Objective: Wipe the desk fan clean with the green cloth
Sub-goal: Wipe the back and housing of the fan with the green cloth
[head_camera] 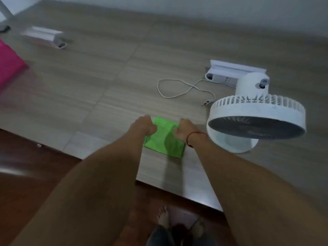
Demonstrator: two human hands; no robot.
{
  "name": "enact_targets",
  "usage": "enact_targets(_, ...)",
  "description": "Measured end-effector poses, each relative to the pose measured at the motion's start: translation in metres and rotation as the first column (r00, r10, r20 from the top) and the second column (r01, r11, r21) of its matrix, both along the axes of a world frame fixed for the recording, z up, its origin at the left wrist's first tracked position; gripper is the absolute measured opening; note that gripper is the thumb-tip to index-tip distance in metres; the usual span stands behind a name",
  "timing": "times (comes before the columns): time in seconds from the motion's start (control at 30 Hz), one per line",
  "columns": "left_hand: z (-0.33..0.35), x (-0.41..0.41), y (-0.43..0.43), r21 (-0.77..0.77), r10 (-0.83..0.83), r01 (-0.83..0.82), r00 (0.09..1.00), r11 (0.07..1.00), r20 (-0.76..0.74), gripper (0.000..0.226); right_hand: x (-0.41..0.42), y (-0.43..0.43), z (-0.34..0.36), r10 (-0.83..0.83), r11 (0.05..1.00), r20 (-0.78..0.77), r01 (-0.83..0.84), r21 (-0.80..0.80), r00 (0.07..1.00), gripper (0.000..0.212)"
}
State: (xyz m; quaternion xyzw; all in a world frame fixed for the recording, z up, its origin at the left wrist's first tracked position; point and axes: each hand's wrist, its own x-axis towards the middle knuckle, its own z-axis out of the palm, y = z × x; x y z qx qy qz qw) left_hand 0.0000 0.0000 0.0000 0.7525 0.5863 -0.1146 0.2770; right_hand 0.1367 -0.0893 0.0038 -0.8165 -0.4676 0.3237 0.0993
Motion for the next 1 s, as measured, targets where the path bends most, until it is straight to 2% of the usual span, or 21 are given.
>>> enact_targets(0.13, -0.019, 0.002, -0.011, -0.043, 0.046, -0.046, 0.999, 0.998, -0.018, 0.058, -0.001, -0.011, -0.022, -0.202, 0.977, 0.042, 0.204, -0.057, 0.979, 0.050)
enact_targets(0.27, -0.033, 0.006, -0.012, -0.006, 0.127, -0.127, 0.992, 0.992, -0.003, 0.064, -0.004, -0.012, -0.040, -0.358, 0.933, -0.042, 0.356, -0.055, 0.933, 0.054)
enact_targets(0.37, -0.034, 0.014, -0.010, -0.111, 0.245, -0.234, 0.964, 0.966, 0.100, 0.071, -0.003, -0.004, -0.041, -0.479, 0.877, -0.158, 0.476, -0.059, 0.863, 0.050)
enact_targets(0.4, -0.034, 0.017, -0.012, -0.150, 0.268, -0.249, 0.956, 0.957, 0.122, 0.069, -0.003, -0.001, -0.042, -0.487, 0.873, -0.184, 0.481, -0.079, 0.854, 0.050)
enact_targets(0.47, -0.036, 0.022, -0.016, -0.177, 0.265, -0.241, 0.956, 0.954, 0.127, 0.051, -0.004, 0.004, -0.040, -0.458, 0.889, -0.218, 0.437, -0.138, 0.862, 0.049)
enact_targets(0.53, -0.038, 0.024, -0.019, -0.175, 0.255, -0.231, 0.959, 0.957, 0.126, 0.040, -0.005, 0.009, -0.039, -0.418, 0.907, -0.250, 0.387, -0.165, 0.873, 0.038)
enact_targets(0.6, -0.036, 0.024, -0.019, -0.193, 0.269, -0.240, 0.952, 0.951, 0.145, 0.041, -0.005, 0.011, -0.038, -0.392, 0.919, -0.284, 0.359, -0.162, 0.875, 0.023)
enact_targets(0.77, -0.015, 0.018, -0.017, -0.298, 0.276, -0.205, 0.936, 0.932, 0.220, 0.040, -0.009, 0.015, -0.023, -0.415, 0.908, -0.365, 0.401, -0.119, 0.833, 0.035)
enact_targets(0.87, 0.018, 0.015, -0.012, -0.286, 0.285, -0.201, 0.914, 0.937, 0.289, 0.036, -0.006, 0.021, 0.006, -0.379, 0.916, -0.385, 0.400, -0.028, 0.841, 0.032)
enact_targets(1.0, 0.077, 0.024, -0.004, -0.179, 0.327, -0.274, 0.808, 0.945, 0.490, 0.030, 0.003, 0.031, 0.073, -0.317, 0.898, -0.409, 0.409, 0.160, 0.856, 0.031)
